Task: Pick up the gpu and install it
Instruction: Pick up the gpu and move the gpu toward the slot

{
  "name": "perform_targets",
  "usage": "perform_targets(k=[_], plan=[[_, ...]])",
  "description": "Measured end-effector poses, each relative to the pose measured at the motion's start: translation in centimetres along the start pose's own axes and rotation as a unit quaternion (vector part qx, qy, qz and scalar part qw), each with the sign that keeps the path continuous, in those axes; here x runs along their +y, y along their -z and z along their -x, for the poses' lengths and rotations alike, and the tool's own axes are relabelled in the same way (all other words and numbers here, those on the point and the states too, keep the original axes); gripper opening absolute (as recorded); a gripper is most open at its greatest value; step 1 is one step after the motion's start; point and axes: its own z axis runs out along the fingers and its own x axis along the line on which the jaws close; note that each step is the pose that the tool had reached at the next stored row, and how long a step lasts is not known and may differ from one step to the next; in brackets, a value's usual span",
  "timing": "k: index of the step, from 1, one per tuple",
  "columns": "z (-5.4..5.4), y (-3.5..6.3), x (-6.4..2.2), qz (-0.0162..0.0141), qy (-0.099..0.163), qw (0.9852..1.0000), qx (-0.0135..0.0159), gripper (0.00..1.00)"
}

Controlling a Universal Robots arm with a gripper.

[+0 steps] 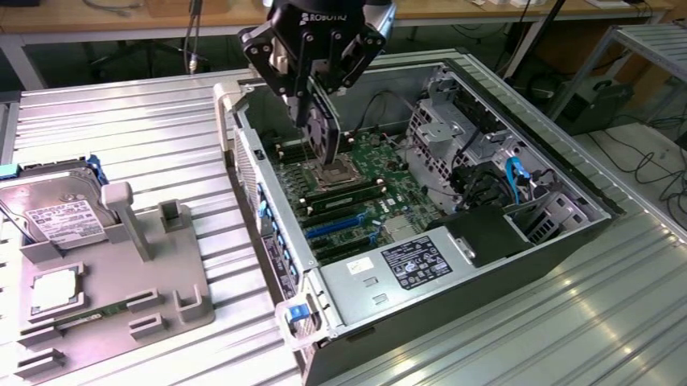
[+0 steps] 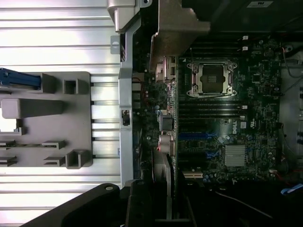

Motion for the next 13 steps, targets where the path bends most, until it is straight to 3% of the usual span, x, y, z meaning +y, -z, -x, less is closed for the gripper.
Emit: perform_targets(k=[13], plan=[[2.6,-0.08,0.03,0.0000,0.000,1.0000,0.0000,0.28]])
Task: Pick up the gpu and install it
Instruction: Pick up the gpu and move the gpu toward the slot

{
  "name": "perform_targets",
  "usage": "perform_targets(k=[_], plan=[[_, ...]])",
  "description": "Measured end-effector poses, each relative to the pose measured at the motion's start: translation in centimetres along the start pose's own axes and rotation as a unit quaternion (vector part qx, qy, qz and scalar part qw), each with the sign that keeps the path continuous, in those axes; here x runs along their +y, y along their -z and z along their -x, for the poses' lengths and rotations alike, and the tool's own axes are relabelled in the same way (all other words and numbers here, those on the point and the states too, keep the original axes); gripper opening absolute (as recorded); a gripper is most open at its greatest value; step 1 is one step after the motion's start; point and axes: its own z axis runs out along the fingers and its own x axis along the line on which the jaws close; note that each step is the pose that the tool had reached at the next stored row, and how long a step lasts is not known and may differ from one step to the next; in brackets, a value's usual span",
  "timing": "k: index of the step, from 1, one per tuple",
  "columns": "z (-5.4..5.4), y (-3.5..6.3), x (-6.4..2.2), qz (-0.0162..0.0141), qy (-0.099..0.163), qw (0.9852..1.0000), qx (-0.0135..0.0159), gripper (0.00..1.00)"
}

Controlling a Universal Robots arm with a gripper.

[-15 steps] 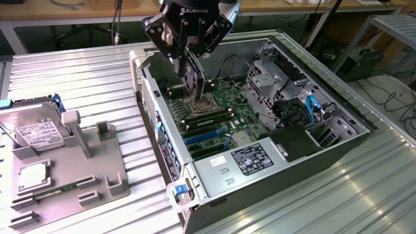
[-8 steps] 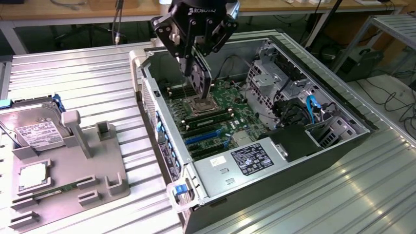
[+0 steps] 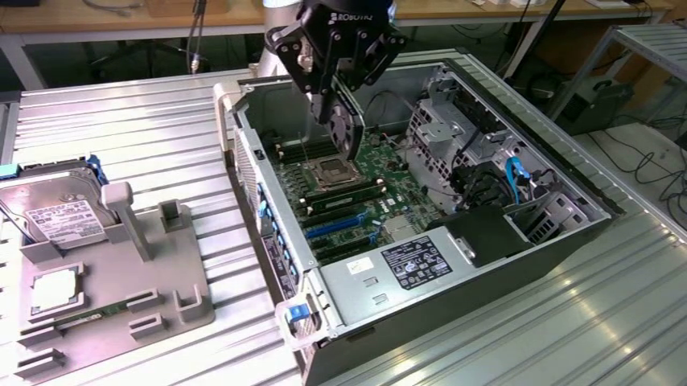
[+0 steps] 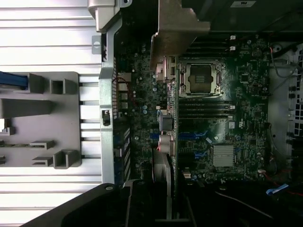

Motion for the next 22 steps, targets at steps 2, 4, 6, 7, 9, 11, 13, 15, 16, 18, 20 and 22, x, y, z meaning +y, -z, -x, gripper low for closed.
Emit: perform_targets(k=[2,4,6,7,9,11,13,15,16,18,20,22], plan=[[0.4,-0.01,0.00,0.0000,0.000,1.0000,0.0000,0.28],[0.8,-0.03,0.01,0.0001,0.000,1.0000,0.0000,0.28],[1.2,-0.04,0.01,0.0000,0.000,1.0000,0.0000,0.28],[1.3,-0.05,0.01,0.0001,0.000,1.0000,0.0000,0.28],[1.8,-0.07,0.02,0.0000,0.000,1.0000,0.0000,0.28],[2.2,-0.08,0.02,0.0000,0.000,1.0000,0.0000,0.28],[2.7,-0.11,0.03,0.0001,0.000,1.0000,0.0000,0.28],[3.2,-0.13,0.03,0.0001,0.000,1.0000,0.0000,0.28],[3.4,-0.14,0.03,0.0001,0.000,1.0000,0.0000,0.28],[4.2,-0.17,0.04,0.0001,0.000,1.0000,0.0000,0.28],[4.6,-0.19,0.05,0.0001,0.000,1.0000,0.0000,0.28],[5.1,-0.22,0.05,0.0001,0.000,1.0000,0.0000,0.28]])
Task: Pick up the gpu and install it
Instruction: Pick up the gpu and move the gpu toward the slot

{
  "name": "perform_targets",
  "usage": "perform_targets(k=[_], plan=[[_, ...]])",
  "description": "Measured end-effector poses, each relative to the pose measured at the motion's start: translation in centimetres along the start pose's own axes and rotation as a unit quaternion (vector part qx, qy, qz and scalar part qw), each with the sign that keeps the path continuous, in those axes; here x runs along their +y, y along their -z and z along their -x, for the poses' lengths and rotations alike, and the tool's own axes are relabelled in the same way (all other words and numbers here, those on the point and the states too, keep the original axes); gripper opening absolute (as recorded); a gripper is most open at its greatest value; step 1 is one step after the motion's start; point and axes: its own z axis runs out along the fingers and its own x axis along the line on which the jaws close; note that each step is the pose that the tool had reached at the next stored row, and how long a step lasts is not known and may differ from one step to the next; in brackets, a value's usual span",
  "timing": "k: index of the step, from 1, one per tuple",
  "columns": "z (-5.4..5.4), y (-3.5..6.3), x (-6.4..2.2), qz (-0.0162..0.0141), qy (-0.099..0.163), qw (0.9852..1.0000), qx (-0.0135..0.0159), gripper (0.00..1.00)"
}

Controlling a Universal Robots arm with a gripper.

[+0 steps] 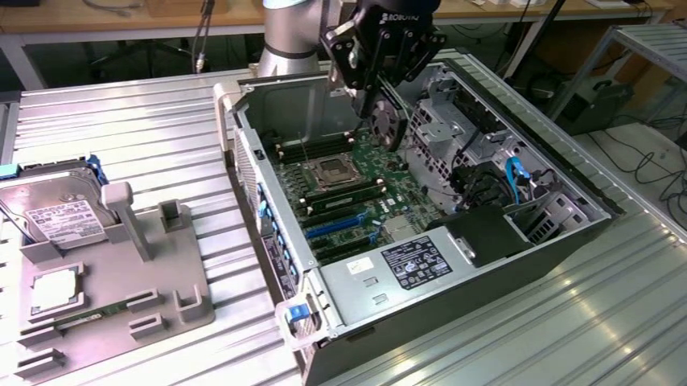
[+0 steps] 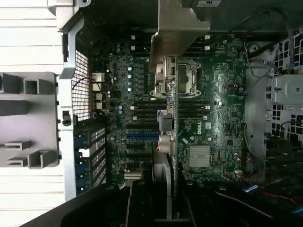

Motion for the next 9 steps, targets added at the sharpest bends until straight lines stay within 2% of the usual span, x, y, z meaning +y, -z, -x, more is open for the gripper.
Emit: perform_targets(k=[6,9], plan=[[1.01,-0.04,0.01,-0.0001,0.000,1.0000,0.0000,0.28],[1.16,-0.05,0.01,0.0000,0.000,1.0000,0.0000,0.28]])
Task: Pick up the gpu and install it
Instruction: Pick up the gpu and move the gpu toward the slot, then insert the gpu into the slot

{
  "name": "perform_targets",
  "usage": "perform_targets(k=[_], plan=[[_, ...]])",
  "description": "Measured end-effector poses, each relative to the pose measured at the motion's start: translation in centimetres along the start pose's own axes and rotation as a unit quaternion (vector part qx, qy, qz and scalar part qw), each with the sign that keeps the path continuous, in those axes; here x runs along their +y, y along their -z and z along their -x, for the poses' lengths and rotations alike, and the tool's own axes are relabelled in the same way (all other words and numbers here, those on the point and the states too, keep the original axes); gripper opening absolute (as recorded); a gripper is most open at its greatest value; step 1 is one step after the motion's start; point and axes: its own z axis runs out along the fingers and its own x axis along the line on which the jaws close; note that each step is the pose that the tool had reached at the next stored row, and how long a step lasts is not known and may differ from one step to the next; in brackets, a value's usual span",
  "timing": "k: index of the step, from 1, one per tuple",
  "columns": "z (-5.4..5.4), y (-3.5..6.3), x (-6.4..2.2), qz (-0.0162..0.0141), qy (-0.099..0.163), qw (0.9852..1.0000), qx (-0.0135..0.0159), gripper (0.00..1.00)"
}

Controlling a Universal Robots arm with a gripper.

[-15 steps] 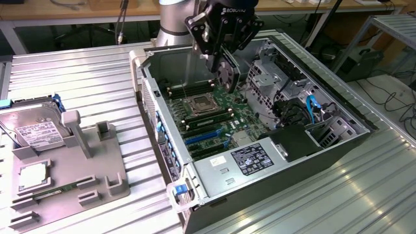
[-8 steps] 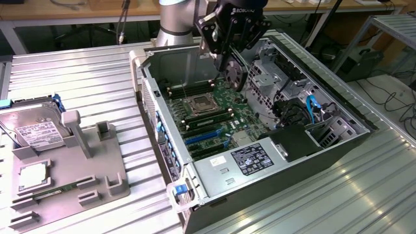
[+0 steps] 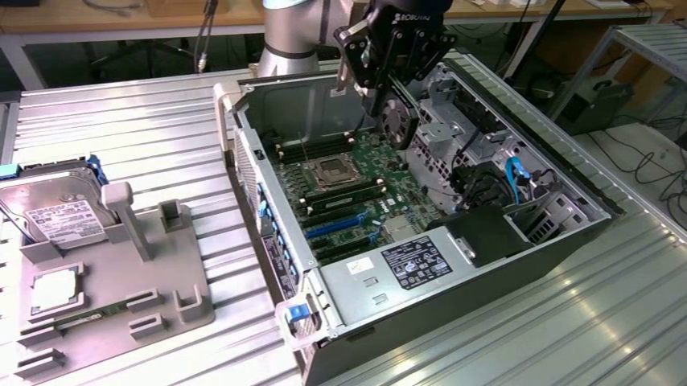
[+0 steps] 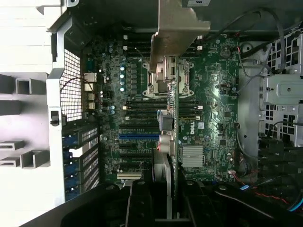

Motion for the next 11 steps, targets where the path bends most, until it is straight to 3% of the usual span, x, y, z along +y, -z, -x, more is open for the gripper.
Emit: perform_targets(k=[11], plan=[[0.01,0.00,0.00,0.0000,0.000,1.0000,0.0000,0.28]])
